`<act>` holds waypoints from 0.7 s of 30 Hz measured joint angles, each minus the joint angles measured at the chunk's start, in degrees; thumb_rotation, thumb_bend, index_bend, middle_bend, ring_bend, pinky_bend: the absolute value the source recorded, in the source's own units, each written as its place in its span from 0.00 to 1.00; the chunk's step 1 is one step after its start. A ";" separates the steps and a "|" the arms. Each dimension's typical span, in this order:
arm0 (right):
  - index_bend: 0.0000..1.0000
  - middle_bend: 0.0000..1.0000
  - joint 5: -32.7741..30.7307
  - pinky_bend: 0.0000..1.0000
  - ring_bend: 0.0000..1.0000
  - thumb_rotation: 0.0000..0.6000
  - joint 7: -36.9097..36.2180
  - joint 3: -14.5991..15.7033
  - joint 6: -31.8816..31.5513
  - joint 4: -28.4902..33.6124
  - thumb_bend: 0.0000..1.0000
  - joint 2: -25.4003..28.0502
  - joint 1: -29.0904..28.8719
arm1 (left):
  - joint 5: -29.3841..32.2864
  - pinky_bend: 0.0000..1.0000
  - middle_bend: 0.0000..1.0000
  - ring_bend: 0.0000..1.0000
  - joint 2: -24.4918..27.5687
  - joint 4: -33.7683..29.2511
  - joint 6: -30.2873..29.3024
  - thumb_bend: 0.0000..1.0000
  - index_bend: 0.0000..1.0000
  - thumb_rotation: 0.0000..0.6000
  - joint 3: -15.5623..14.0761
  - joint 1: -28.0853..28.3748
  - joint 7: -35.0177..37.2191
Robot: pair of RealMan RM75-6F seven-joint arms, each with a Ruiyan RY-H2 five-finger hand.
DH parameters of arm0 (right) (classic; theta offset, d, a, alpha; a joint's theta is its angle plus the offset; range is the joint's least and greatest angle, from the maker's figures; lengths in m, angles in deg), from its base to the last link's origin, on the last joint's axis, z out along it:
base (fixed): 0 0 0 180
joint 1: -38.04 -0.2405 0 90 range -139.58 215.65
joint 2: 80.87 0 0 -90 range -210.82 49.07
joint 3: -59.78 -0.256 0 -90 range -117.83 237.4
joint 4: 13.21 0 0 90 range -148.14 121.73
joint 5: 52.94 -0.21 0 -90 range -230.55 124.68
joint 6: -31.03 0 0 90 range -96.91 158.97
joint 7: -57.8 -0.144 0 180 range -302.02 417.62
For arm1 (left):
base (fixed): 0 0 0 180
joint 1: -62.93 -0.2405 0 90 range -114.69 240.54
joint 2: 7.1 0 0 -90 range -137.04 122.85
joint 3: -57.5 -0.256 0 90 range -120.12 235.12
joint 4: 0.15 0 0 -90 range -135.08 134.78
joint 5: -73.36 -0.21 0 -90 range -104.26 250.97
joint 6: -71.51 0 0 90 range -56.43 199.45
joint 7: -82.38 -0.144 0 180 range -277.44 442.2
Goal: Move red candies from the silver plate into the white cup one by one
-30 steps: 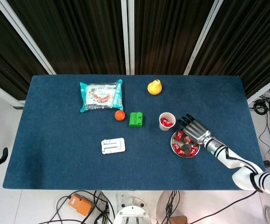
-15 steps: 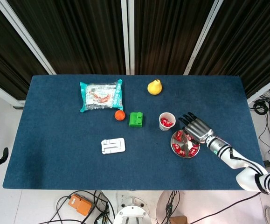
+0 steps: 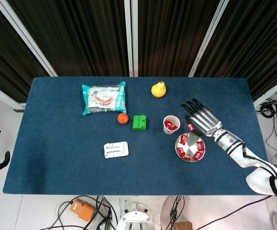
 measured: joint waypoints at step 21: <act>0.60 0.11 0.05 0.00 0.05 1.00 -4.30 -2.07 6.64 -10.92 0.62 -10.41 -7.92 | 0.31 0.00 0.00 0.00 0.08 0.11 0.15 0.35 0.17 1.00 0.09 0.02 0.16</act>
